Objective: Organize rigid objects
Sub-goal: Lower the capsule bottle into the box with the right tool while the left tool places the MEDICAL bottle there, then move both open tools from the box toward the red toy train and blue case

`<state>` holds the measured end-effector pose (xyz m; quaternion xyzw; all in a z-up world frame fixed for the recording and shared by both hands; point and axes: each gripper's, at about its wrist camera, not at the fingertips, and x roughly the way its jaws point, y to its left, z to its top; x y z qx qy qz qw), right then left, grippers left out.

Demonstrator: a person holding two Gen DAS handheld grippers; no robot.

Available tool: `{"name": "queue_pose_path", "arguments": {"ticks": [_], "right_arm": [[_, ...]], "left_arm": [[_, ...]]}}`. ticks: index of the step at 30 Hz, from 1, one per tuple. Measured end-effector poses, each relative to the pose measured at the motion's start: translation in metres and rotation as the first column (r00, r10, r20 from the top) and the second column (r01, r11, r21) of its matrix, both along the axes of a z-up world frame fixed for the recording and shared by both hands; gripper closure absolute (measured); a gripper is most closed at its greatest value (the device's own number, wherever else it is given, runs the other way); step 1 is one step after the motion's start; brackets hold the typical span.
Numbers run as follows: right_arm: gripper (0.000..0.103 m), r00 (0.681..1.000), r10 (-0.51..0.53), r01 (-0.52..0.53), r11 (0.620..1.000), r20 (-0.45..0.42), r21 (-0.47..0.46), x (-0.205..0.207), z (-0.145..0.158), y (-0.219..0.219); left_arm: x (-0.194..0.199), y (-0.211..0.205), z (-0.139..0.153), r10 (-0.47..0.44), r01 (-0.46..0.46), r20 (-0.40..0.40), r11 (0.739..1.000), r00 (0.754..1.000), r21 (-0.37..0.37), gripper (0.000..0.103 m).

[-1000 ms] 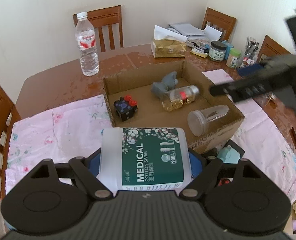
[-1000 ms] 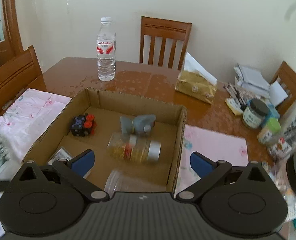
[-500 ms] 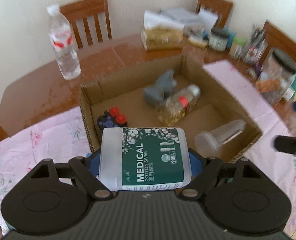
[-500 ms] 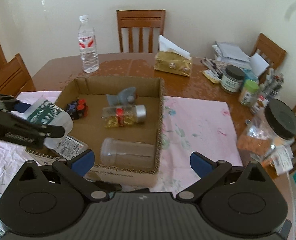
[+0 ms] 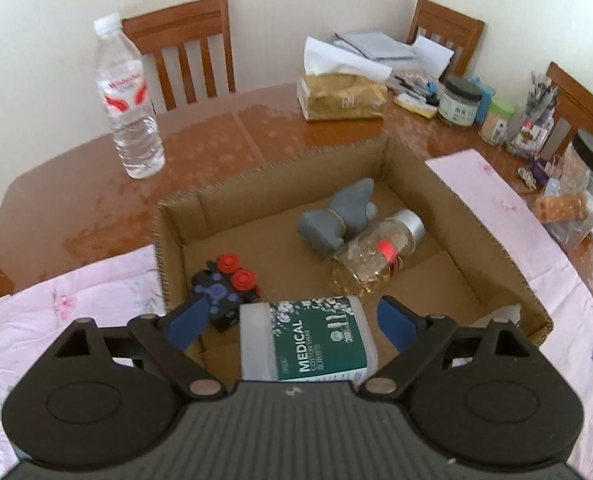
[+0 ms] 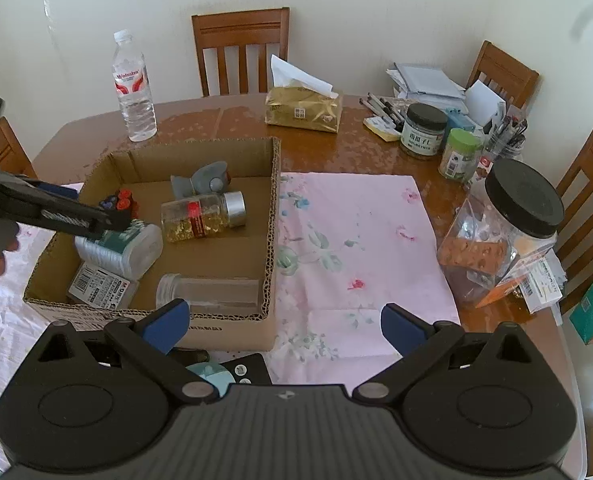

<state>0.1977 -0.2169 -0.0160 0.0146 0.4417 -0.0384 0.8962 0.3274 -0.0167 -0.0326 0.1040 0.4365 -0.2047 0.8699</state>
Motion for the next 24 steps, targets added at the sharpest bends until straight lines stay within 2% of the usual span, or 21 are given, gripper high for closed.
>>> {"name": "queue_pose_path", "arguments": {"ticks": [6, 10, 12, 14, 16, 22, 24], "right_arm": [[0.0, 1.0, 0.009, -0.009, 1.0, -0.017, 0.011, -0.003, 0.002, 0.002], [0.0, 1.0, 0.007, -0.006, 1.0, -0.011, 0.009, -0.011, -0.007, 0.003], [0.0, 1.0, 0.009, -0.009, 1.0, 0.018, 0.005, -0.02, -0.017, 0.004], [0.0, 0.998, -0.052, 0.053, 0.999, -0.045, 0.012, -0.022, -0.025, 0.005], [0.0, 0.999, -0.023, 0.026, 0.997, -0.045, 0.071, -0.03, -0.033, 0.005], [0.0, 0.995, -0.042, 0.046, 0.998, -0.087, 0.048, -0.038, -0.047, 0.017], [0.0, 0.994, -0.052, 0.056, 0.998, -0.091, 0.04, -0.039, -0.048, 0.024]], "left_arm": [[-0.023, 0.019, 0.023, 0.032, -0.03, 0.043, 0.999, 0.999, -0.032, 0.004], [-0.045, 0.032, 0.024, 0.066, -0.063, 0.075, 0.997, 0.995, -0.033, 0.003], [-0.059, 0.04, 0.022, 0.061, -0.057, 0.104, 0.997, 0.993, -0.044, 0.003], [-0.07, 0.045, 0.021, 0.099, -0.098, 0.086, 0.995, 0.991, -0.02, 0.003], [-0.083, 0.052, 0.019, 0.092, -0.089, 0.084, 0.995, 0.992, -0.033, 0.003], [-0.11, 0.069, 0.011, 0.128, -0.124, 0.069, 0.991, 0.989, -0.057, 0.003], [-0.116, 0.072, 0.009, 0.132, -0.129, 0.07, 0.991, 0.989, -0.04, 0.003]]}}
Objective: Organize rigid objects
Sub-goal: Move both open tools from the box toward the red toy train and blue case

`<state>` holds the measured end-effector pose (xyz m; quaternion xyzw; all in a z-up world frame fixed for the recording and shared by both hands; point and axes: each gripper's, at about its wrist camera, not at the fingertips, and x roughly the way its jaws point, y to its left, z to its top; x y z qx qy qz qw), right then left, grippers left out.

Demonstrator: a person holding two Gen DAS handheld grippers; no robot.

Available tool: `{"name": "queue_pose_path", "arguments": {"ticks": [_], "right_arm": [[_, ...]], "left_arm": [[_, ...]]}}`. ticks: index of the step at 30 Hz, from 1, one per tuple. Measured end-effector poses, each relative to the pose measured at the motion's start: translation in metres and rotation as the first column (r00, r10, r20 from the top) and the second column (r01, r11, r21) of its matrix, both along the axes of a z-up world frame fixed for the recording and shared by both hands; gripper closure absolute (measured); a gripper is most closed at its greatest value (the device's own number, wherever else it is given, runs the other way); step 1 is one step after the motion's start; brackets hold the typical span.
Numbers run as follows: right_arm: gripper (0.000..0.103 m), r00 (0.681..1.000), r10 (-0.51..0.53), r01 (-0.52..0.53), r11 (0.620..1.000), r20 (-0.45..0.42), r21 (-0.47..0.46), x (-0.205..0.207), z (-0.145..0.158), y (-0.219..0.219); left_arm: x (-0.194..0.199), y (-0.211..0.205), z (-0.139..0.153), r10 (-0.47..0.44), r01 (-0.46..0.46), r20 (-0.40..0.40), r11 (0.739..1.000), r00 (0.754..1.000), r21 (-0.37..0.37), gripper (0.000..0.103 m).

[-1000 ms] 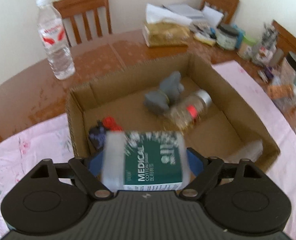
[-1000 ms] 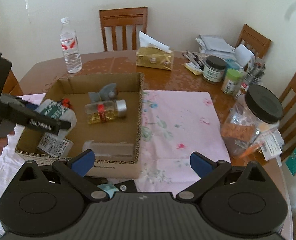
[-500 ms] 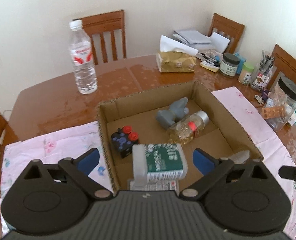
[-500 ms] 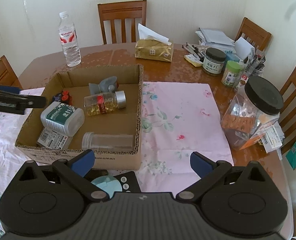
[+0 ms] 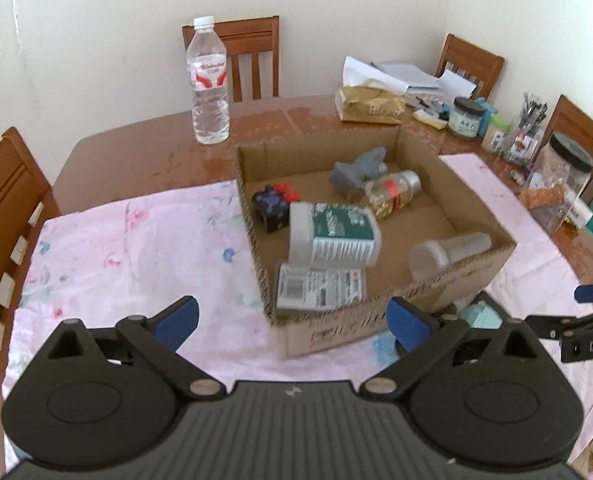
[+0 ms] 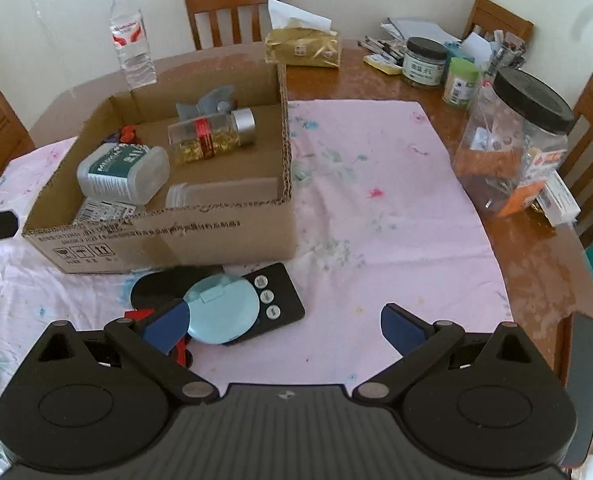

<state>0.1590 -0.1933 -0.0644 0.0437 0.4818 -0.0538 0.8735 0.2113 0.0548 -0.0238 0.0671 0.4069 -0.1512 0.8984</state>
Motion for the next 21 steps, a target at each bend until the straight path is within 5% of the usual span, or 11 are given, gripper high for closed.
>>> {"name": "queue_pose_path", "arguments": {"ticks": [13, 21], "right_arm": [[0.0, 0.981, -0.195, 0.193, 0.979, 0.014, 0.06, 0.021, -0.026, 0.018], [0.0, 0.963, -0.268, 0.268, 0.963, 0.004, 0.015, 0.043, -0.049, 0.032]], "left_arm": [[-0.019, 0.025, -0.018, -0.098, 0.098, -0.005, 0.994, 0.995, 0.037, 0.003], [-0.023, 0.041, -0.031, -0.13, 0.13, -0.036, 0.991, 0.991, 0.026, 0.003]]}}
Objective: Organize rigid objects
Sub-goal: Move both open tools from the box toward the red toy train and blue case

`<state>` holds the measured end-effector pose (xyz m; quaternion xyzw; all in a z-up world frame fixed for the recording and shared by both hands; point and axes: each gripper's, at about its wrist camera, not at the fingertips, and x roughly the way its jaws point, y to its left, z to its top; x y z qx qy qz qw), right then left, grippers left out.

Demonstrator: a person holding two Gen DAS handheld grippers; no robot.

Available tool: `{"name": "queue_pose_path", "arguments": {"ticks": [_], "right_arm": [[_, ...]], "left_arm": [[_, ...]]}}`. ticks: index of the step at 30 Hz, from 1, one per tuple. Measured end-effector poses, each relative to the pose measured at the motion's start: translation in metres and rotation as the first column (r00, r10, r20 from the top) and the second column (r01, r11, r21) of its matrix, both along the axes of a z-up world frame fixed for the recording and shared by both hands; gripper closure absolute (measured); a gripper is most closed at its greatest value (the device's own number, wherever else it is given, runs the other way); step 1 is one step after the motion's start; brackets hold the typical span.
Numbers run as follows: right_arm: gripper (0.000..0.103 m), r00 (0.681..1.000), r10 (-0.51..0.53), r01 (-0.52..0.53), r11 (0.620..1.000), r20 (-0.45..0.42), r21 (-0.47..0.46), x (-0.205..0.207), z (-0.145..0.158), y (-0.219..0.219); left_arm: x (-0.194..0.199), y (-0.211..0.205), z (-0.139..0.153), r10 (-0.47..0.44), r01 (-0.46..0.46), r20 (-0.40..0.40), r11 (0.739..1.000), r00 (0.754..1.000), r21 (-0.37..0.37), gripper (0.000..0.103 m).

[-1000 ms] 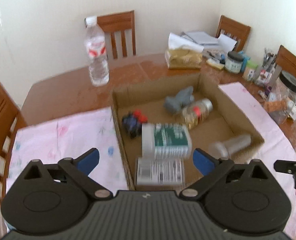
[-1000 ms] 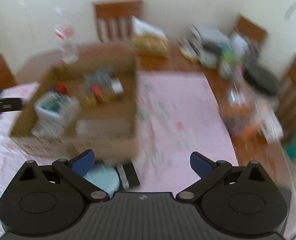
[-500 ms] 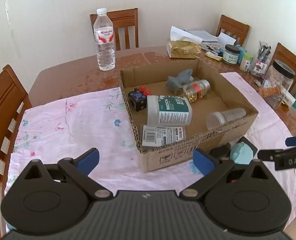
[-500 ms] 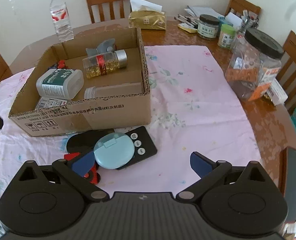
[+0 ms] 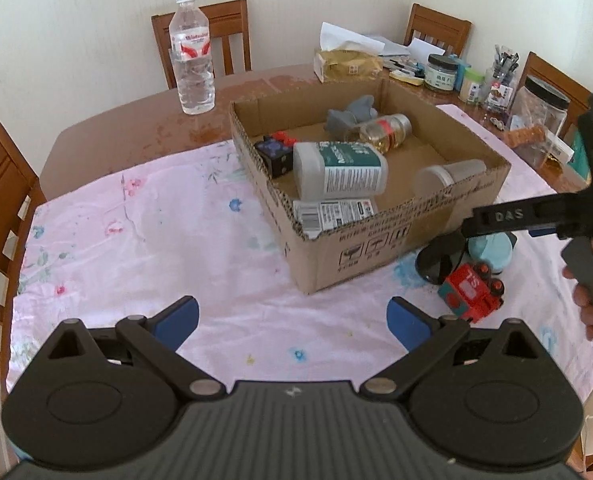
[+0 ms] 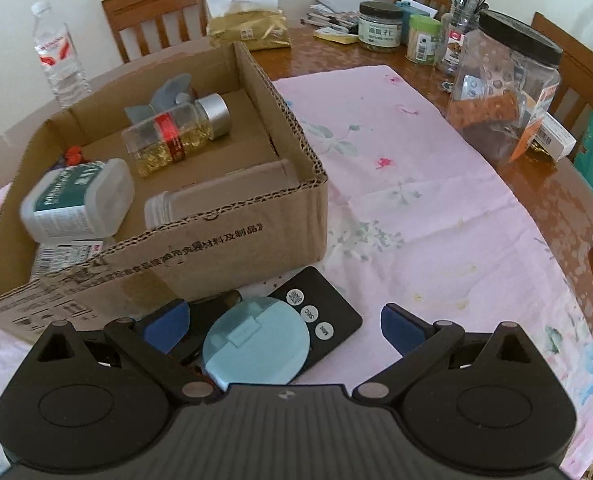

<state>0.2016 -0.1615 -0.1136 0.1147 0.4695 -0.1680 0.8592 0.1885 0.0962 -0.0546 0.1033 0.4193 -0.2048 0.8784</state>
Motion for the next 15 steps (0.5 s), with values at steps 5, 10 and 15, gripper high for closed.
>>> {"name": "queue_pose_path", "arguments": {"ticks": [5, 10, 15], "right_arm": [[0.0, 1.0, -0.014, 0.014, 1.0, -0.012, 0.004, 0.001, -0.005, -0.003], [0.0, 1.0, -0.004, 0.005, 0.999, -0.02, 0.036, -0.006, -0.01, -0.014], [0.0, 1.0, 0.018, -0.016, 0.998, -0.022, 0.065, -0.016, -0.012, -0.024]], "left_arm": [[-0.002, 0.003, -0.002, 0.013, -0.013, -0.002, 1.0, 1.0, 0.016, 0.003], [-0.003, -0.002, -0.007, 0.047, -0.046, -0.015, 0.999, 0.999, 0.027, 0.003], [-0.005, -0.014, -0.009, 0.098, -0.098, -0.039, 0.995, 0.994, 0.011, 0.003]]}}
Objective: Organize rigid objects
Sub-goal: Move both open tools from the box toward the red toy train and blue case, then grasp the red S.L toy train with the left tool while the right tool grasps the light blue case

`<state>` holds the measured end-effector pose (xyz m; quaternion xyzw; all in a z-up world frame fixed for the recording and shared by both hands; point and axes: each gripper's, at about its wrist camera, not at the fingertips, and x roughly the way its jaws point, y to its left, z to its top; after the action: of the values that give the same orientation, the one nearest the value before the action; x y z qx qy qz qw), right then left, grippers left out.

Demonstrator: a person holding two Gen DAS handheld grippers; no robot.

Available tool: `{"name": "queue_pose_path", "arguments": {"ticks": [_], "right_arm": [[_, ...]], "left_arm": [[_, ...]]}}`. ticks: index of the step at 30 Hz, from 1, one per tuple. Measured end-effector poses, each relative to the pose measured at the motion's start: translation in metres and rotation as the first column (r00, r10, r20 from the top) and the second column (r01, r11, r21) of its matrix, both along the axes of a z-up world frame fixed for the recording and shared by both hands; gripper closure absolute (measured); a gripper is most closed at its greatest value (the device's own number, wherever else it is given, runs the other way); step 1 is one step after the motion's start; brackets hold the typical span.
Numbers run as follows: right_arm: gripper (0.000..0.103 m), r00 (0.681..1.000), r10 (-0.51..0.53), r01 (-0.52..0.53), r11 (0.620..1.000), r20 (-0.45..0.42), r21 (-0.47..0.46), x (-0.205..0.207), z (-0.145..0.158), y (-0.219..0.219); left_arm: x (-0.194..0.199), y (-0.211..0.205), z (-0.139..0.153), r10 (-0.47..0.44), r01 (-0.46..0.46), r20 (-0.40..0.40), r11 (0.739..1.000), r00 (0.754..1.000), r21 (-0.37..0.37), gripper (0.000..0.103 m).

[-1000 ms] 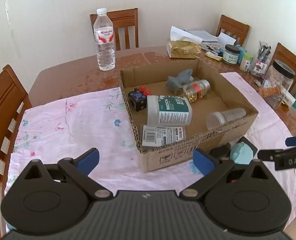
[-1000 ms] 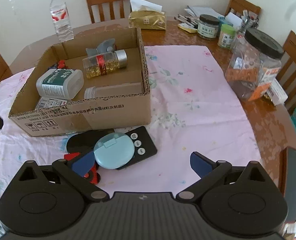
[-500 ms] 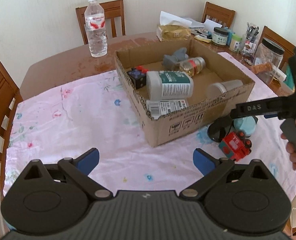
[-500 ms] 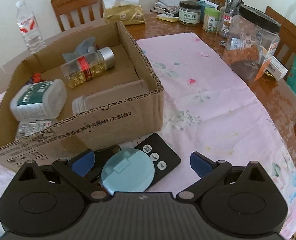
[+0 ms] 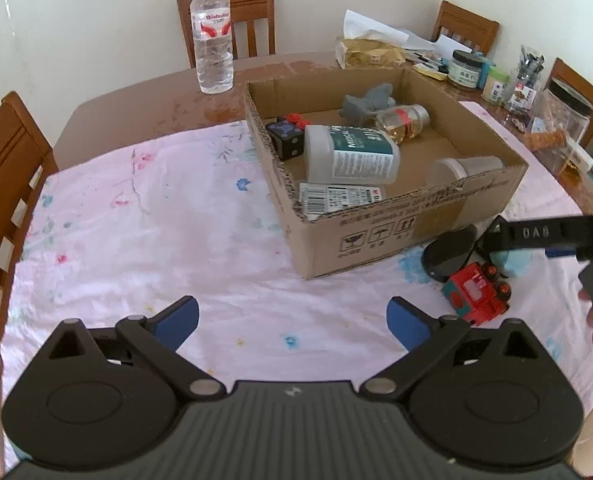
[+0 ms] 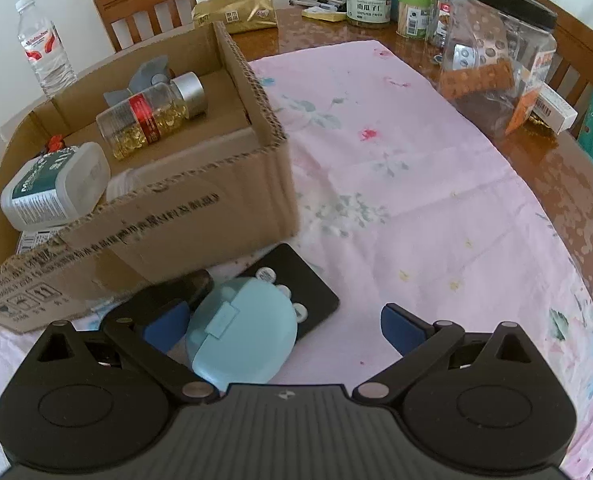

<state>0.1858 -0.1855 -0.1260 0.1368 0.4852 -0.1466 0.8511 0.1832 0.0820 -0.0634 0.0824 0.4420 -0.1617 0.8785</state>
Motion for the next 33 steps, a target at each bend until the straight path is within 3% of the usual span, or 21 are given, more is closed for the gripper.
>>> {"name": "queue_pose_path", "arguments": {"ticks": [15, 25, 30, 33], "right_arm": [[0.0, 0.996, 0.086, -0.086, 0.996, -0.002, -0.036, -0.019, -0.006, -0.032], [0.0, 0.963, 0.259, -0.267, 0.957, -0.079, -0.116, -0.027, -0.008, -0.034], [0.0, 0.933, 0.351, -0.359, 0.926, -0.082, -0.12, -0.038, -0.008, -0.035], [0.0, 0.92, 0.383, -0.389, 0.916, -0.078, -0.098, -0.041, -0.009, -0.042]], "left_arm": [[-0.015, -0.05, -0.013, -0.025, 0.026, -0.048, 1.0, 0.999, 0.017, 0.003], [-0.014, -0.075, -0.024, -0.034, 0.035, -0.082, 0.999, 0.996, 0.013, 0.003], [-0.011, -0.091, -0.027, -0.086, 0.085, -0.092, 0.996, 0.992, -0.009, 0.003], [-0.012, -0.103, -0.029, -0.184, 0.183, -0.081, 0.983, 0.98, -0.024, 0.003]]}}
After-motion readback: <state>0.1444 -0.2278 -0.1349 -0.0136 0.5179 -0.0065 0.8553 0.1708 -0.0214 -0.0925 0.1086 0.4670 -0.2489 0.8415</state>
